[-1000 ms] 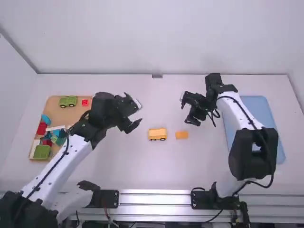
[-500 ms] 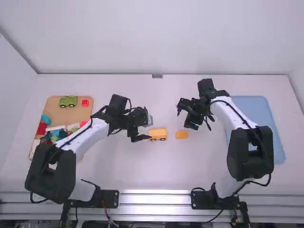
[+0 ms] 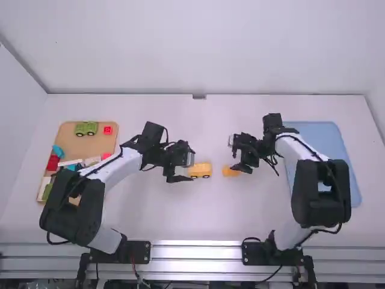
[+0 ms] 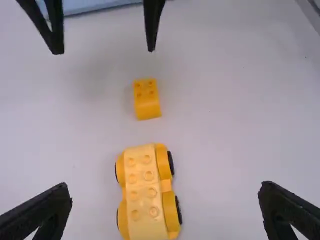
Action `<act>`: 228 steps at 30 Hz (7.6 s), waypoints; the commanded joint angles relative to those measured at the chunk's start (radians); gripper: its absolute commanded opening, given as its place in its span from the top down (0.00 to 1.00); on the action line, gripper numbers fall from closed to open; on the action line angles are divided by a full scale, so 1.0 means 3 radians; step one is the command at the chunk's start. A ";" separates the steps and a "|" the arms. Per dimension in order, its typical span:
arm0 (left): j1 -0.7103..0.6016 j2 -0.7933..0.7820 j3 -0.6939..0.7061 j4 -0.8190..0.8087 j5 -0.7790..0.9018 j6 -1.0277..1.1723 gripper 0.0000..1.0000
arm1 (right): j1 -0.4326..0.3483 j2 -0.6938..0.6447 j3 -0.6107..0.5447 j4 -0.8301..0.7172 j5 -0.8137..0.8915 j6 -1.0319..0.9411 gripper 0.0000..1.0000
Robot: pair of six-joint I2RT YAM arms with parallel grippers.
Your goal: Assemble lego blocks to make yellow taxi
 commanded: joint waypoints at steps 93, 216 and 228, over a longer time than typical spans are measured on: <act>-0.0008 0.1128 -0.0774 0.2420 0.0224 -0.1212 0.01 | 0.0020 0.0816 0.0708 -0.0980 -0.1036 -0.1184 0.86; -0.0041 0.1623 -0.0342 0.2243 0.0193 -0.1038 0.73 | 0.0720 0.0487 -0.0786 0.2313 -0.1006 0.1485 1.00; -0.0042 0.1623 -0.0342 0.2265 0.0196 -0.1039 0.73 | 0.0774 0.0576 -0.0738 0.2295 -0.1169 0.1381 1.00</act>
